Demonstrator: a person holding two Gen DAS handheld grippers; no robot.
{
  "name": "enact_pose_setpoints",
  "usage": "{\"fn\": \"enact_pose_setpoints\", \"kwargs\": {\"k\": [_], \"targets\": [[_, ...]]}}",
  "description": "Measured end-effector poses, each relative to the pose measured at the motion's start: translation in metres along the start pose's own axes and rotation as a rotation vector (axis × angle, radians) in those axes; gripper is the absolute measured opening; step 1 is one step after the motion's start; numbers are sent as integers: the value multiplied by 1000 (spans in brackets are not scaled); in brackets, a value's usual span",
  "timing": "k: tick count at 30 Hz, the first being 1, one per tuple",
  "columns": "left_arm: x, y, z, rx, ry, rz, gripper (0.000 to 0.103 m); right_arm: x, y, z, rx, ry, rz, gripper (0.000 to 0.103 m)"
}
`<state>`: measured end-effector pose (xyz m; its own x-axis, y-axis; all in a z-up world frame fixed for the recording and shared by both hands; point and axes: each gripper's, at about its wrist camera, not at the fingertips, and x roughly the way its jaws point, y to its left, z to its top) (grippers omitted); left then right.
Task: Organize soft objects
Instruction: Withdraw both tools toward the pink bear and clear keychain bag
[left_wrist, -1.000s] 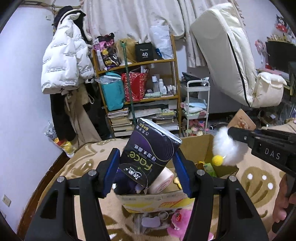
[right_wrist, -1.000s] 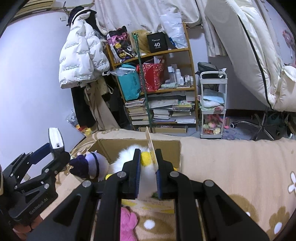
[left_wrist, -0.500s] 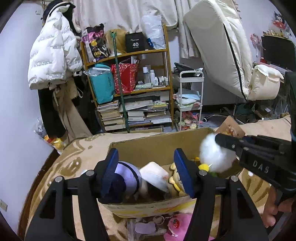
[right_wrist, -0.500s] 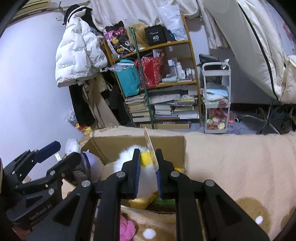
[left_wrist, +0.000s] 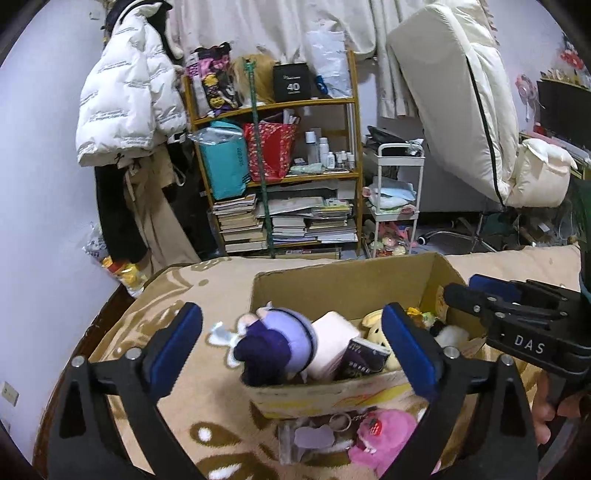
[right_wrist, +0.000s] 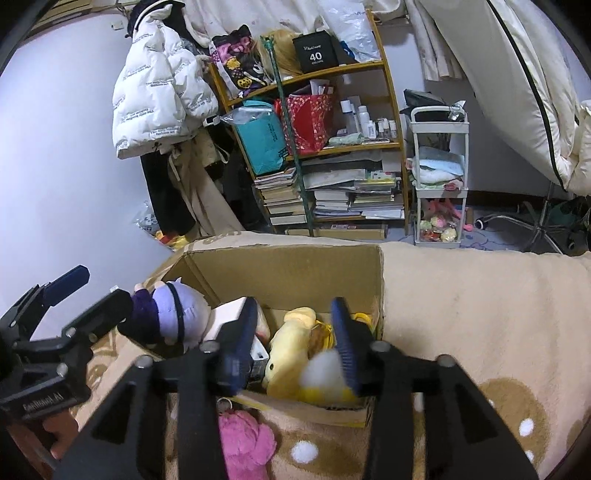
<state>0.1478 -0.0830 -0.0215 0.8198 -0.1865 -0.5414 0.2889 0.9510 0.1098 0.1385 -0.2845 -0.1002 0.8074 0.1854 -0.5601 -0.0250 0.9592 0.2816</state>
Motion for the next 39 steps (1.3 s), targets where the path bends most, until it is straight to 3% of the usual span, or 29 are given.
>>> {"fn": "enact_pose_setpoints", "kwargs": {"k": [3,8,11,22,26,39], "targets": [[-7,9,-3,-30,16,-6,98,-4,5,-2,-28,8,-12,57],[-25,19,-9,-40,22,38,100,-17,15,-9,-57,-3,-26,92],[-37,30,-12,-73,25,41,102,-26,21,-13,-73,-2,-18,103],[-54,56,-35,-186,130,31,102,-45,33,-35,-77,75,-8,103],[-52,55,-42,-183,178,38,102,-46,39,-42,-96,112,-38,103],[1,61,-61,-195,373,-46,102,-24,48,-66,-153,209,-104,103]]}}
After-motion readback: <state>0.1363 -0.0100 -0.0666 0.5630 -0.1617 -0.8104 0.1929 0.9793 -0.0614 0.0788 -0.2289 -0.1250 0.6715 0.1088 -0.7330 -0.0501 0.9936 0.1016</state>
